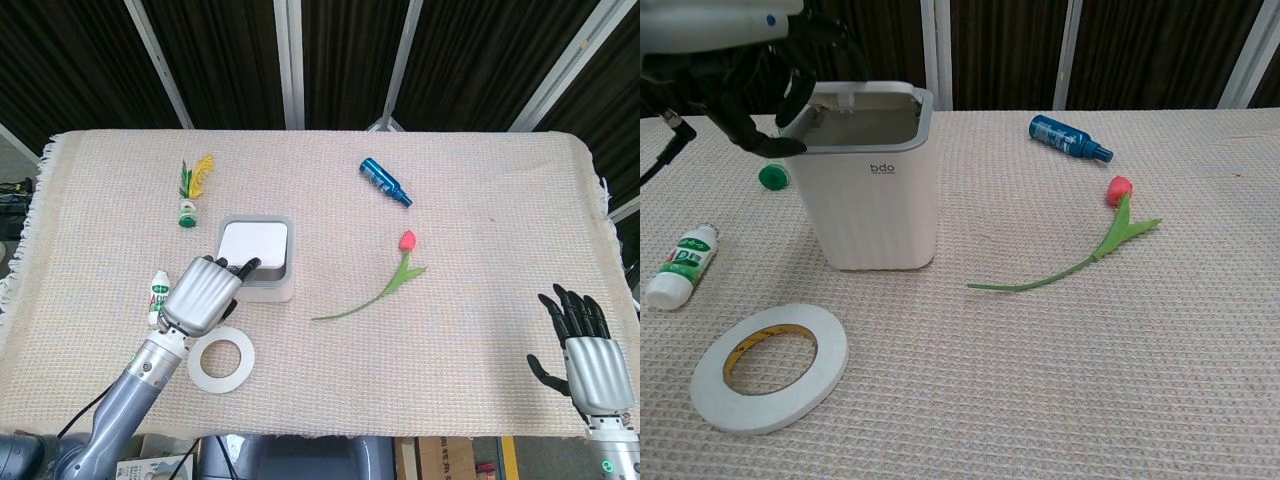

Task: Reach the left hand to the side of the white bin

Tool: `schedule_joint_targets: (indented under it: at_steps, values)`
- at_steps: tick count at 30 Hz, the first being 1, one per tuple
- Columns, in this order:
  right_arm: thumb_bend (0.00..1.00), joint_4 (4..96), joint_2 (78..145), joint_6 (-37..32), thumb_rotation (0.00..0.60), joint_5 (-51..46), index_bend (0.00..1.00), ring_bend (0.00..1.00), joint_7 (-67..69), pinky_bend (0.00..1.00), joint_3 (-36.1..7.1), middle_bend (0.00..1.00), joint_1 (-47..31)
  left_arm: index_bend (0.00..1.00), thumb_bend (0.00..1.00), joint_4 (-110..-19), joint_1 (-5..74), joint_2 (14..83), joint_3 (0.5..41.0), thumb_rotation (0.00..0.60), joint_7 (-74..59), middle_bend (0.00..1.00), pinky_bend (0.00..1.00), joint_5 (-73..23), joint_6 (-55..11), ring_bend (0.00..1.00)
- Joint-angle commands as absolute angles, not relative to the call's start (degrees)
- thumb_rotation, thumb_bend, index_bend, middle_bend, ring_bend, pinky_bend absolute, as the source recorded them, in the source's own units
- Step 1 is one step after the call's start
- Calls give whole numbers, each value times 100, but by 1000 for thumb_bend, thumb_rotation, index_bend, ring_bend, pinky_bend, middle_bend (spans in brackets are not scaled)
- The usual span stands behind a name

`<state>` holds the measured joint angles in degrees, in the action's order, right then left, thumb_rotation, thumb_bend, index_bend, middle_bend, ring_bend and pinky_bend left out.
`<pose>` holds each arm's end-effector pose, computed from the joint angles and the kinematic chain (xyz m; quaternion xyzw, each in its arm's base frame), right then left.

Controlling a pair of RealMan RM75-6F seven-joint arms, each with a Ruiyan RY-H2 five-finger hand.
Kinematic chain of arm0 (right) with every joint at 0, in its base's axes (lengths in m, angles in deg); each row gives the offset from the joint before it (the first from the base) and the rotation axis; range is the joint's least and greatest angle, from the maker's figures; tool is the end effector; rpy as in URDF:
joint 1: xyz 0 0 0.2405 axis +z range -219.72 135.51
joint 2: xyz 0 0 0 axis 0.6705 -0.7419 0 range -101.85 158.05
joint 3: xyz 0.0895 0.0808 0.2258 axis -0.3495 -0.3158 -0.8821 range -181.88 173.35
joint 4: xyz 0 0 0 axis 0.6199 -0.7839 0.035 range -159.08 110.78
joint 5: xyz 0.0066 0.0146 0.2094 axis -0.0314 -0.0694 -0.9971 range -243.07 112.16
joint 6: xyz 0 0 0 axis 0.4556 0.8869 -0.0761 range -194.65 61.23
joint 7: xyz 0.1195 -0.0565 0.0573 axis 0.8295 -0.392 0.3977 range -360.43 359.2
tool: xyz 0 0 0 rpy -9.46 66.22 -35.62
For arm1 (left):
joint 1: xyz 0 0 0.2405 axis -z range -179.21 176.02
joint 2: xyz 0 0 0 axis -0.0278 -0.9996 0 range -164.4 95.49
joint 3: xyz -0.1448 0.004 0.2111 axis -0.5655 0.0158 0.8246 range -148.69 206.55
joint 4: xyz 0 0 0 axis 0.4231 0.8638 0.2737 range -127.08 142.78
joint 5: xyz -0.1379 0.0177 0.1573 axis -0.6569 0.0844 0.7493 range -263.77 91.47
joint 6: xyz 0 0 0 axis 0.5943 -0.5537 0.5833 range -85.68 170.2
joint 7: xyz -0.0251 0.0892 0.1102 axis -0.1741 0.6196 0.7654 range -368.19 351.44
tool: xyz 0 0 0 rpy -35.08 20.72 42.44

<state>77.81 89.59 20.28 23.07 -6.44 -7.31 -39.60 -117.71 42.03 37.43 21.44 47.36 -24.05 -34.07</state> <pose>-0.2796 -0.1674 0.1621 0.5920 -0.3844 0.4031 0.5824 -0.0585 0.2677 0.0849 -0.7648 -0.2022 -0.3823 0.4775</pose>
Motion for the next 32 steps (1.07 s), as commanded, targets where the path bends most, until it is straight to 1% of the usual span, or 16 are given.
schedule_joint_targets:
  at_steps: [1,4,6,7,10,12,15,19,24,32]
  values:
    - [268,7779,8960,2036,600,2312,138,0,-644,28,-730,19,-3963,229,310,-12314,3602,3410,2297,600,4293,362,397,-1734,-4166,301]
    - [268,7775,8962,2025,600,2305,138,0,-650,28,-728,19,-3960,224,284,-12533,3201,3176,2570,600,4235,300,277,-1511,-4569,223]
    - [268,7775,8967,2009,600,2305,138,0,-669,28,-723,19,-3953,222,263,-12530,2787,2963,2919,600,4032,267,210,-1189,-4892,179]
    - [268,7775,8970,2003,600,2310,138,0,-680,28,-719,19,-3950,222,262,-12461,2600,2870,3092,600,3867,257,194,-1002,-5007,168]
    - [268,7774,8989,1995,600,2321,138,0,-721,28,-713,19,-3943,219,262,-11922,2008,2603,3597,600,3062,228,157,-412,-5363,132]
    - [268,7778,9001,2001,600,2327,138,0,-749,28,-714,19,-3942,214,243,-11435,1684,2507,3807,600,2426,210,140,-145,-5576,115]
    - [268,7770,9019,2011,600,2341,138,0,-766,28,-714,19,-3940,199,220,-10816,1329,2461,3965,600,1703,180,109,-7,-5821,71]
    - [268,7750,9042,2014,600,2383,138,0,-778,28,-705,19,-3931,181,200,-10052,877,2466,4118,600,699,151,83,33,-6056,37]
    - [268,7705,9068,2006,600,2440,138,0,-774,28,-688,19,-3914,178,199,-9452,593,2488,4100,600,-109,142,73,166,-6178,29]
    - [268,7695,9066,2040,600,2424,138,0,-734,28,-709,19,-3920,177,200,-9276,419,2438,3913,600,-420,141,70,216,-6152,29]
